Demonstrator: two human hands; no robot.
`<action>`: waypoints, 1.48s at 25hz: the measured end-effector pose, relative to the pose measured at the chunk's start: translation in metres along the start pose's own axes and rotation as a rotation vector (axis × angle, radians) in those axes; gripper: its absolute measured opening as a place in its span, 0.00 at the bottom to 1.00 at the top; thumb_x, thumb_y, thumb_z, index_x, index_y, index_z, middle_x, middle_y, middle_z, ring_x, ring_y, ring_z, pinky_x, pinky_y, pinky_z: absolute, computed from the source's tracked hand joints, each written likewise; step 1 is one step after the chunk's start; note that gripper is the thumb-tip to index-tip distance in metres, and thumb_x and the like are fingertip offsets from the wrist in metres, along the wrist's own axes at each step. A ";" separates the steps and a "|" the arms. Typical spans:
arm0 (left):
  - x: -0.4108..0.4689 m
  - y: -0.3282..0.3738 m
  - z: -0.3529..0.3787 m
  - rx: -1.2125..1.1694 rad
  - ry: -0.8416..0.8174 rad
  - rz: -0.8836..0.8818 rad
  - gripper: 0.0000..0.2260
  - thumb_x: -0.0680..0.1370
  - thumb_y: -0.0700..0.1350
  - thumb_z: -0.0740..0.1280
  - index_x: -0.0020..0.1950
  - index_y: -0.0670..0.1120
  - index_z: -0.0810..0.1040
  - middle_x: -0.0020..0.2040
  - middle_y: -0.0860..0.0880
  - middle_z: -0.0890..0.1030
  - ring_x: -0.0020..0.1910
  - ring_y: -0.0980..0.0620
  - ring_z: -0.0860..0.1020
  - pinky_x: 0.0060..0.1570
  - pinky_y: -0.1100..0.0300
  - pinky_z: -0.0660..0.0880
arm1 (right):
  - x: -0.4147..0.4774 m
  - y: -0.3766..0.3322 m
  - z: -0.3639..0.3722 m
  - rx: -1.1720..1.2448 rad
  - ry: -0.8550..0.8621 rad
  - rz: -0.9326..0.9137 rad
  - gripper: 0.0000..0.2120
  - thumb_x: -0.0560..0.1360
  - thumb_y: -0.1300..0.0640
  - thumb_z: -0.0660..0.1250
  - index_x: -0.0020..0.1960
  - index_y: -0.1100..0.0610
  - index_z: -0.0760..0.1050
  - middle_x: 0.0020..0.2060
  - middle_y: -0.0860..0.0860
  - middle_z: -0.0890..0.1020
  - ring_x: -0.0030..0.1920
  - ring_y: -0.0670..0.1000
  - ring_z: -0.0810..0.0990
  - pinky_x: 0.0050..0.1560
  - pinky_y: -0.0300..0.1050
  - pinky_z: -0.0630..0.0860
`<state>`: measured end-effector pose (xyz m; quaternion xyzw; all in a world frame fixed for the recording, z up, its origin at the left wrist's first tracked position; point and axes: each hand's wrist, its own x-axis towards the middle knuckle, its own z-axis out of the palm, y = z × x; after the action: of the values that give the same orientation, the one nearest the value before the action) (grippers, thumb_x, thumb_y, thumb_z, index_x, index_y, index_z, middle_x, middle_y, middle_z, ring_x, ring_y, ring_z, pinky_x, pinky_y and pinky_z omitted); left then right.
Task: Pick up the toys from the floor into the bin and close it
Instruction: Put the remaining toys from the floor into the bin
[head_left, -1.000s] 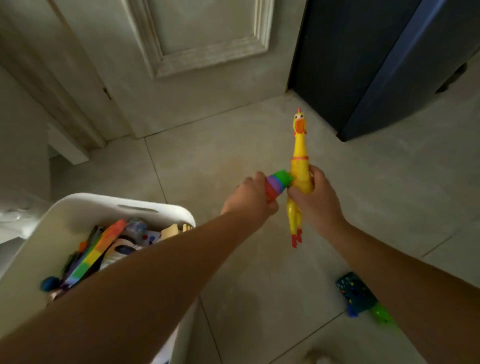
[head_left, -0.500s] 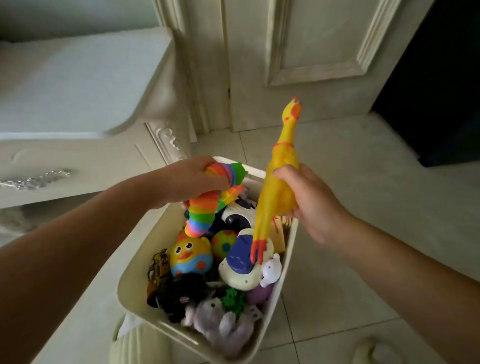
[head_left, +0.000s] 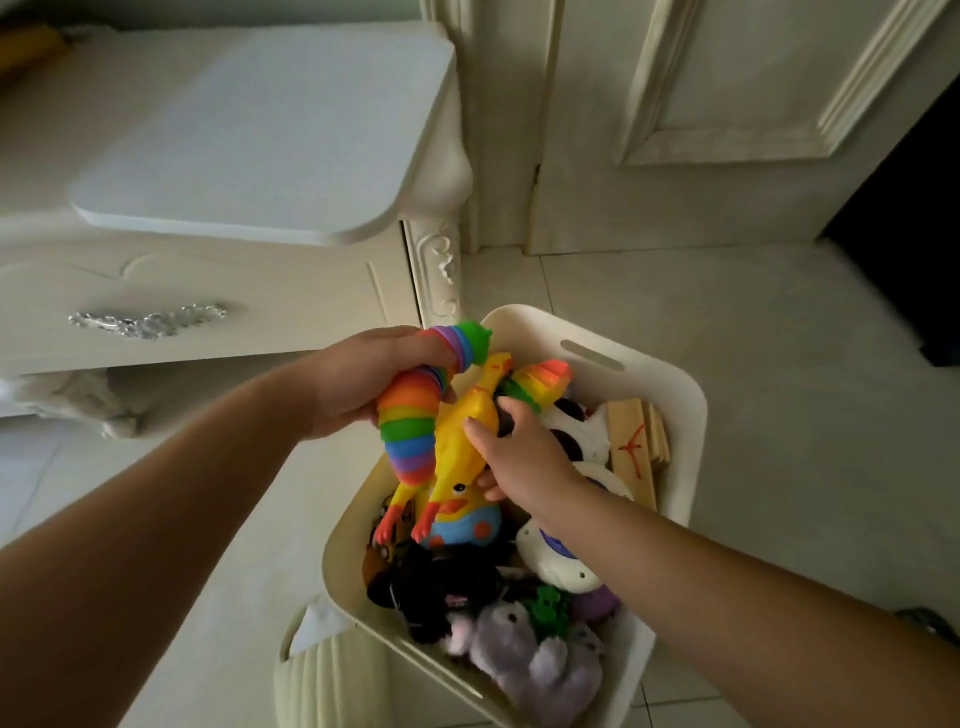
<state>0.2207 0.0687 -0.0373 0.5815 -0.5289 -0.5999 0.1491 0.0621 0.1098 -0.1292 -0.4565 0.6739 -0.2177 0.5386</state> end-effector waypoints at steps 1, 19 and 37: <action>0.003 0.000 0.006 0.010 -0.016 -0.015 0.14 0.73 0.53 0.68 0.55 0.49 0.78 0.47 0.45 0.84 0.45 0.46 0.82 0.47 0.50 0.80 | 0.004 0.002 -0.002 -0.051 0.008 -0.043 0.31 0.75 0.39 0.63 0.74 0.47 0.60 0.60 0.53 0.78 0.52 0.57 0.82 0.46 0.52 0.82; 0.026 -0.005 0.039 -0.022 -0.039 -0.024 0.13 0.70 0.52 0.70 0.53 0.51 0.79 0.44 0.48 0.83 0.39 0.52 0.81 0.35 0.59 0.78 | 0.006 0.009 -0.001 -0.095 -0.032 -0.274 0.12 0.74 0.60 0.62 0.57 0.56 0.68 0.47 0.55 0.74 0.48 0.51 0.72 0.48 0.43 0.73; 0.030 -0.034 0.117 1.443 -0.230 0.355 0.25 0.83 0.52 0.56 0.78 0.56 0.52 0.76 0.59 0.47 0.76 0.52 0.53 0.61 0.53 0.74 | -0.007 0.035 -0.106 -0.087 0.161 -0.167 0.11 0.79 0.58 0.58 0.57 0.48 0.75 0.49 0.50 0.81 0.48 0.51 0.81 0.53 0.50 0.79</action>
<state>0.1269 0.1130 -0.1088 0.3746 -0.8888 -0.1281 -0.2310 -0.0490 0.1117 -0.1188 -0.5151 0.6834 -0.2684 0.4423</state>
